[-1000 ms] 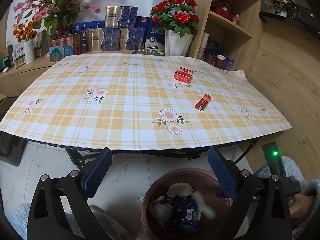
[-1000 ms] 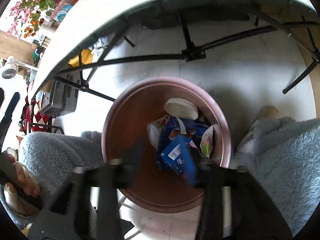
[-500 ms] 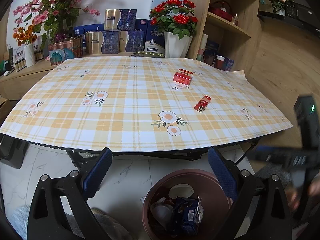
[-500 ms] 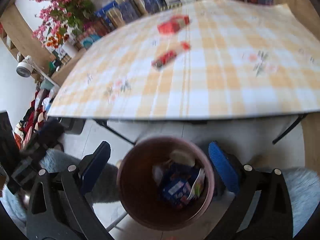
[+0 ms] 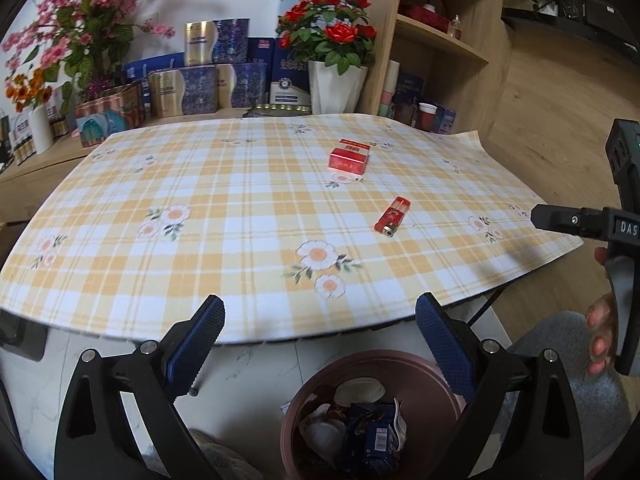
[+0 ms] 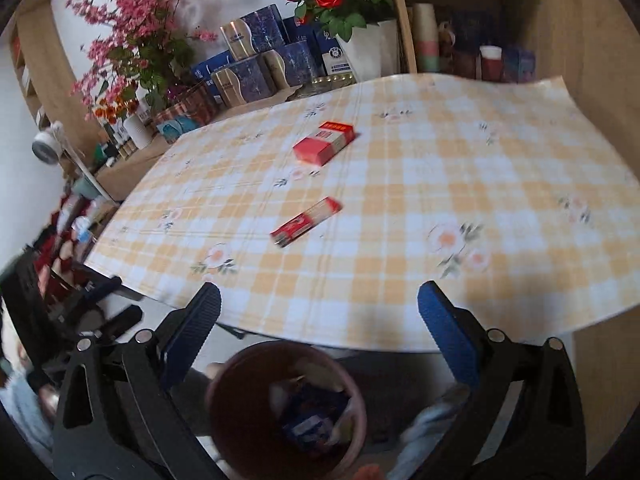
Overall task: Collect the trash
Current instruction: 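Move both tools back over the table toward the red-capped lighter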
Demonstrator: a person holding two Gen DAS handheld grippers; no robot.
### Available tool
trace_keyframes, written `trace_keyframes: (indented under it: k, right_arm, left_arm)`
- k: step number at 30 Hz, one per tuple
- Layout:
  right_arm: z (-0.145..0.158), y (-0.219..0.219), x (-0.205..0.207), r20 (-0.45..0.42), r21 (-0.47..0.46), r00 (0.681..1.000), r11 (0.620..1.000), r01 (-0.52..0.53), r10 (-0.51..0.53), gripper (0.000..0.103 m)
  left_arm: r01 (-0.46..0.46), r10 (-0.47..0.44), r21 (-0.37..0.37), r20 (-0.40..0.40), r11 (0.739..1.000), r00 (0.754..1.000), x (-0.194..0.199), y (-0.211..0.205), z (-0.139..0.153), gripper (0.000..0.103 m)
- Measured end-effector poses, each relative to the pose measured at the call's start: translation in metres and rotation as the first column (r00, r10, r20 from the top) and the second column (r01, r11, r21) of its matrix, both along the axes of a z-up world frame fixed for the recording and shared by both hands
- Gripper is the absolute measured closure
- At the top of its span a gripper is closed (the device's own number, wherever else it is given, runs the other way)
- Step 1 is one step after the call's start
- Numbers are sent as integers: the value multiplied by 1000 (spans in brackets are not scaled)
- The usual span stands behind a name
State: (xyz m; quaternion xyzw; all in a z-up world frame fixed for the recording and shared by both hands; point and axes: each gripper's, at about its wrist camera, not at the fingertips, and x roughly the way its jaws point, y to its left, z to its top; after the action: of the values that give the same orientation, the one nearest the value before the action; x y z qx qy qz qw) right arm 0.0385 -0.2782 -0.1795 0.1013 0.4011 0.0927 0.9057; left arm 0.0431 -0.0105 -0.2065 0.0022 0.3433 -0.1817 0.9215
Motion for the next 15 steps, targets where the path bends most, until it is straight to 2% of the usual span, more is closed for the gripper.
trace_keyframes:
  k: [3,5,8,10,12,15]
  right_arm:
    - [1,-8,10,-15,-31,1000,999,-8,8,6]
    - [2,-12,14,-6,-92,1000,996,17,-17,6]
    - [1,-20,23,-4,-130,999,991,43,-44,6]
    - [0,-26,27,0,-130,999,990,48,-49,6]
    - [-2,-32,30,-2,-119,999,992,49,-50,6]
    - [-7,-41,37,-17,-100,998,993,56,-58,6]
  left_arm:
    - [50,-50,22,-7,999,999,15,-15,7,9]
    - [79,-78,44,-13,996,997,25,-26,9,9]
    - [142,-140,69,-42,987,989,46,-50,9,9]
    - [196,-189,91,-78,976,979,64,-71,4,13]
    - [241,-228,118,-113,963,967,78,-94,-3,22]
    - [281,-261,161,-134,946,956,98,-122,-14,30]
